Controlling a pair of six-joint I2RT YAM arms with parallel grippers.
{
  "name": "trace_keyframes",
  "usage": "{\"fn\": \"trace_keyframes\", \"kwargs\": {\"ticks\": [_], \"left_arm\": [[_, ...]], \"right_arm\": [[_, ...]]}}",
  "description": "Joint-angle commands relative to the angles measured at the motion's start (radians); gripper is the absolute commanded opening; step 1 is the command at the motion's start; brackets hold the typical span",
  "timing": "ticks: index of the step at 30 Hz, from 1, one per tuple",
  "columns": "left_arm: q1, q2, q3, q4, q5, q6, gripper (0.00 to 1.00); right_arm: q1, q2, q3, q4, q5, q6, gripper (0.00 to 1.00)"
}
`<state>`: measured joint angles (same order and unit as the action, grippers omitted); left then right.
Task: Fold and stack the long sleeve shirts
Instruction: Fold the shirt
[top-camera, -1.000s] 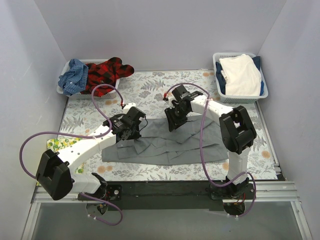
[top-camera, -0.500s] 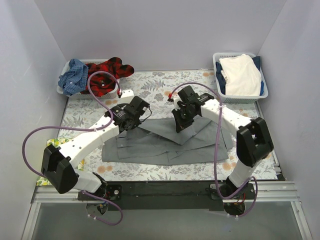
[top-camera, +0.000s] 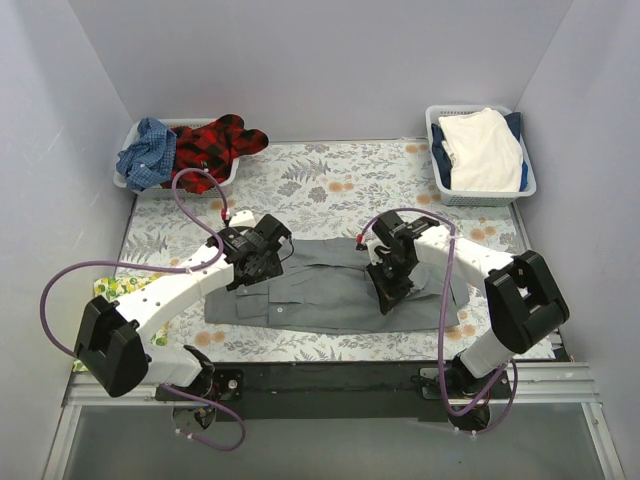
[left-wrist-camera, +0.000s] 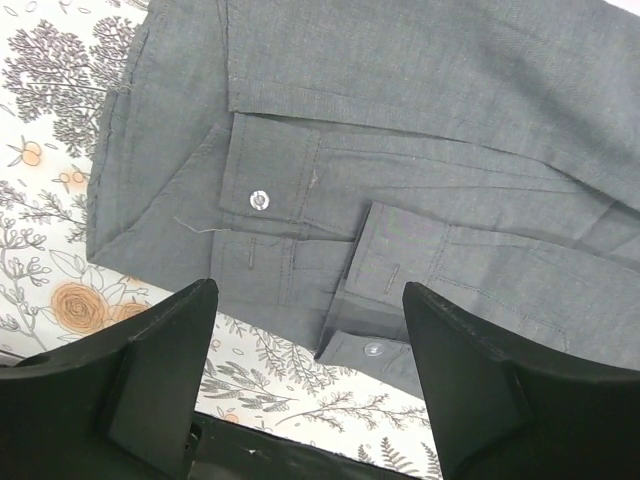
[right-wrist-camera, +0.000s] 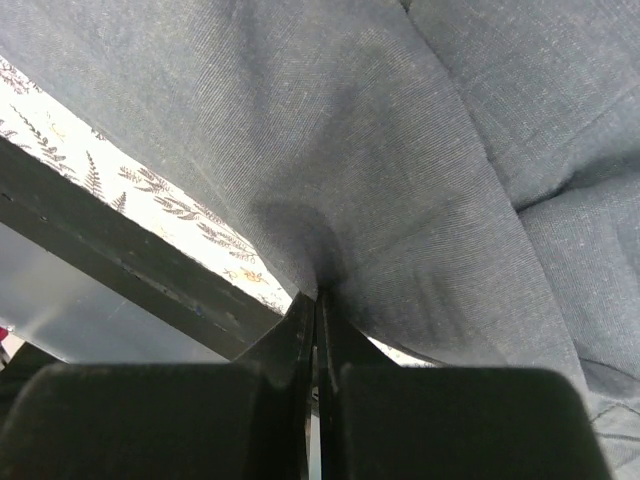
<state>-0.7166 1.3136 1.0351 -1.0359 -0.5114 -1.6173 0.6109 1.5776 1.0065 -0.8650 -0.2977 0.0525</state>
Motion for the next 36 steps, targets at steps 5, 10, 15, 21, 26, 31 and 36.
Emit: {"fn": "trace_keyframes", "kwargs": {"ticks": [5, 10, 15, 21, 26, 31, 36], "left_arm": [[0.006, 0.102, -0.018, 0.098, 0.267, 0.092, 0.77], [0.008, 0.203, -0.043, 0.155, 0.361, 0.163, 0.67], [0.037, 0.248, -0.047, 0.227, 0.373, 0.218, 0.50], [0.043, 0.283, -0.046, 0.258, 0.419, 0.246, 0.39], [0.043, 0.300, -0.032, 0.248, 0.412, 0.251, 0.27], [0.043, 0.268, 0.009, 0.217, 0.378, 0.243, 0.00], [0.043, 0.205, 0.121, 0.113, 0.255, 0.215, 0.00]], "right_arm": [[0.003, -0.030, 0.013, -0.029, 0.011, 0.018, 0.01], [0.001, 0.002, 0.050, -0.026, 0.032, 0.017, 0.01], [0.003, 0.007, 0.049, -0.019, 0.042, 0.020, 0.01], [0.001, 0.013, 0.057, -0.014, 0.054, 0.024, 0.01], [0.004, 0.021, 0.067, -0.015, 0.063, 0.026, 0.01], [0.001, 0.024, 0.067, -0.012, 0.072, 0.038, 0.01], [0.003, 0.024, 0.076, -0.002, 0.080, 0.047, 0.01]]}}
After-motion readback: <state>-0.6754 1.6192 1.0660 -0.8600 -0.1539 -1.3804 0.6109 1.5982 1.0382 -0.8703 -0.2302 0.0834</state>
